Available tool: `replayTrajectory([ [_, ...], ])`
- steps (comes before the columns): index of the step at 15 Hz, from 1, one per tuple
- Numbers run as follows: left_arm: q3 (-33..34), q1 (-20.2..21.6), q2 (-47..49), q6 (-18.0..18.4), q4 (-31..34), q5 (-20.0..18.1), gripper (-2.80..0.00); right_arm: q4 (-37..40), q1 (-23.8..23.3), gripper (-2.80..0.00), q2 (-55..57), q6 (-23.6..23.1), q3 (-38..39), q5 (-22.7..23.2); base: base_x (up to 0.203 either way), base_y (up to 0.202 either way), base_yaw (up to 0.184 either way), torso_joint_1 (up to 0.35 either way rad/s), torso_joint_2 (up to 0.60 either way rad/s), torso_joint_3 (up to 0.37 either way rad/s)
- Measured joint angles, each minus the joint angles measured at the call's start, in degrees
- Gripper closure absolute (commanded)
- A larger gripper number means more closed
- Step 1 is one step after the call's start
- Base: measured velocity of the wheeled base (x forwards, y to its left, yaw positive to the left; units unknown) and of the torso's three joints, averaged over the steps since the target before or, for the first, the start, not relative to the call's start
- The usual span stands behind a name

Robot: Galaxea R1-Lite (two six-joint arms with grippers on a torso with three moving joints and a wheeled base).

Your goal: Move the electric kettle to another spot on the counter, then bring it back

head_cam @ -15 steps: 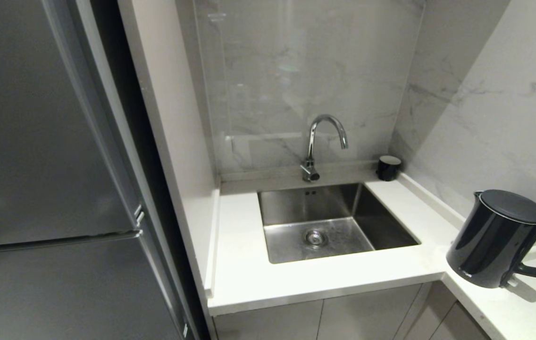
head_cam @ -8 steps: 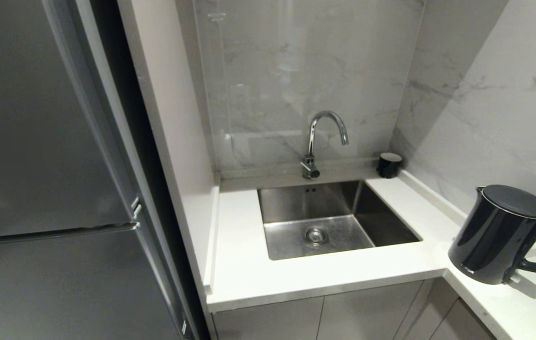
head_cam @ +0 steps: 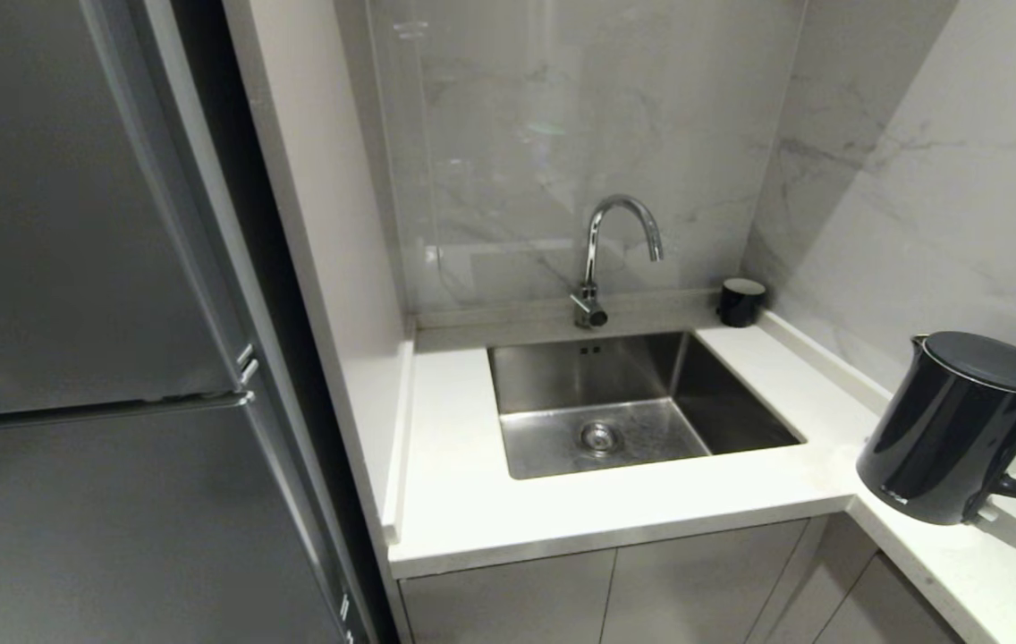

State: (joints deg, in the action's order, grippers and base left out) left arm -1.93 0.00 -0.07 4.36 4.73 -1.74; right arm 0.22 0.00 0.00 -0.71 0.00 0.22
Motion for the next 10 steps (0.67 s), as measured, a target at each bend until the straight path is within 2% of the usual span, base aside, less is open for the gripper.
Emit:
replayTrajectory([
  [10, 0.0, 0.0, 0.0, 0.0, 0.0, 0.0, 0.0, 0.0, 0.0, 0.0, 0.0, 0.0, 0.0, 0.0, 0.0, 0.0, 0.0, -0.129, 0.33, 0.204],
])
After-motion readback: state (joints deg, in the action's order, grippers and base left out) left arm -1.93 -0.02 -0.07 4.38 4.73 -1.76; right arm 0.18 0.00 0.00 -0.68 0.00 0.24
